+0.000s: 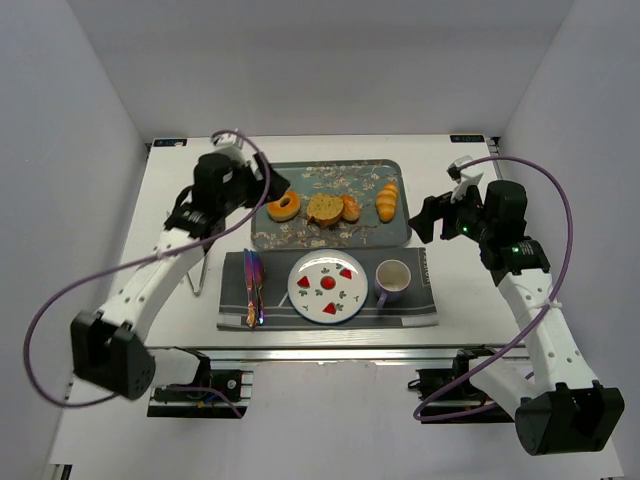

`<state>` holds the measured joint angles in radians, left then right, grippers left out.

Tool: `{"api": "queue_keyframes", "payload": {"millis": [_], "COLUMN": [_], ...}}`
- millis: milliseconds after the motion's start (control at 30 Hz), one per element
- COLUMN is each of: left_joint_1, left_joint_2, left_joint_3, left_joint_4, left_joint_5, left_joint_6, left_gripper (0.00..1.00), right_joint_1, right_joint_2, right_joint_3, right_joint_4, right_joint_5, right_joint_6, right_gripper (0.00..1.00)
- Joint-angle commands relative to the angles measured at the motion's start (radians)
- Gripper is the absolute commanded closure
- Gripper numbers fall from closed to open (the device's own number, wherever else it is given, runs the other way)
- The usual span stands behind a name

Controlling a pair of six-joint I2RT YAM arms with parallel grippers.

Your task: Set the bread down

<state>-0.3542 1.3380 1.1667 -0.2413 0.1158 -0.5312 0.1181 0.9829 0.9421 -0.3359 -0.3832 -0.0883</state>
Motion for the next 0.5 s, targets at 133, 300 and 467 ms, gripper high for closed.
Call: {"api": "queue_keyframes", "payload": {"millis": [133,300,467], "left_joint_1": [0.214,0.437,0.500], "left_joint_2": [-0.336,-0.370,-0.274], "left_joint_3": [-0.297,-0.351,-0.326], "left_joint_4": [-0.205,-0.338,-0.392], "left_joint_5": [-0.005,0.016,-0.100], "left_joint_6": [0.039,0.138,0.256], "left_gripper": [0.81,0.77,0.36], "right_joint_1": [-0.005,-0.001,0.005], "right_joint_2": [-0.006,0.019,0.065], "right_joint_3": [0.012,-0.032,-0.019], "right_joint_4": [-0.098,-0.049,-0.100], "right_joint_5": [-0.496,-0.652,-0.661], "right_joint_6": [-0.422,-0.424,-0.458], "right_gripper": [0.42,0.74,0.11]}}
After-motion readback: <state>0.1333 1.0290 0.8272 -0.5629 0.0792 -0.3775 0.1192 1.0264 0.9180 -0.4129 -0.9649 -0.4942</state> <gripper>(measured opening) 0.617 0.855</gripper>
